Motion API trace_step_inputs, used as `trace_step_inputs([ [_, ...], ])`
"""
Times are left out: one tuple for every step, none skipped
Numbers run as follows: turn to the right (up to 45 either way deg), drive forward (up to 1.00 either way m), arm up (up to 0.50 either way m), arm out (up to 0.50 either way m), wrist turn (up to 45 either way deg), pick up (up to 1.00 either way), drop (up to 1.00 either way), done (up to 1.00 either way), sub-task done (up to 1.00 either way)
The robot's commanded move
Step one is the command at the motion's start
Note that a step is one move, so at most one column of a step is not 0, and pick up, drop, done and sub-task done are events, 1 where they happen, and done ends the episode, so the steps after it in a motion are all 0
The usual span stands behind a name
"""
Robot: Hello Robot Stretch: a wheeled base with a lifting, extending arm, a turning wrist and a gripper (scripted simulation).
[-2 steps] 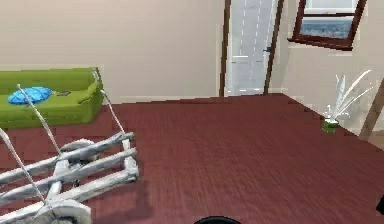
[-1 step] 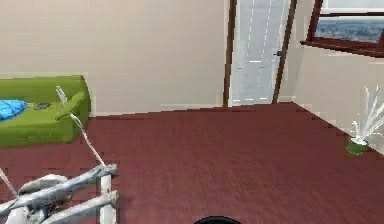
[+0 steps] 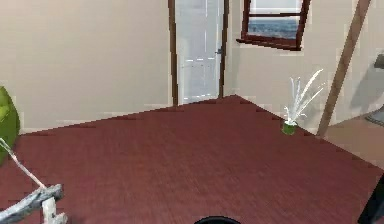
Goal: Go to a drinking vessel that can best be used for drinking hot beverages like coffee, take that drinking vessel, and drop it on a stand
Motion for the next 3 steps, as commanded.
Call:
trace_step_inputs([
  [0.0,0.70,0.00,0.00,0.0,0.00,0.00,0.00,0.00],
  [45.0,0.00,0.00,0.00,0.0,0.00,0.00,0.00,0.00],
  [45.0,0.00,0.00,0.00,0.0,0.00,0.00,0.00,0.00],
])
